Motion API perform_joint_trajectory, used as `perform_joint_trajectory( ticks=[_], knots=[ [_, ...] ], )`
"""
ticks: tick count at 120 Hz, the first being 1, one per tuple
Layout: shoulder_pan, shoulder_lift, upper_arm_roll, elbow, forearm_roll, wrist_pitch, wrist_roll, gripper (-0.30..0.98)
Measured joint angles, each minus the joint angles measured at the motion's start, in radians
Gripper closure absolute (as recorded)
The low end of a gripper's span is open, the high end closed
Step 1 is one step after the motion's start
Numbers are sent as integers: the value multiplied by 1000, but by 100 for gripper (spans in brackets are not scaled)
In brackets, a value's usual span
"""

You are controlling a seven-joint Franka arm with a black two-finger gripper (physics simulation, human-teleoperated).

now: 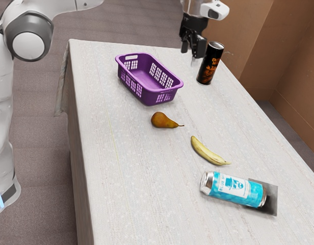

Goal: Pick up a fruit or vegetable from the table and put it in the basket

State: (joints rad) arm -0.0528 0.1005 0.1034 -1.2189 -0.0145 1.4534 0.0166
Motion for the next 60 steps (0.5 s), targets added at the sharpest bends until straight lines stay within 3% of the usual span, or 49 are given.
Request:
perform_joint_trajectory(
  ticks=[32,60],
  knots=[
    [22,19,0,1,26,-21,20,0],
    [-7,27,-129,-1,75,-32,286,0]
  ],
)
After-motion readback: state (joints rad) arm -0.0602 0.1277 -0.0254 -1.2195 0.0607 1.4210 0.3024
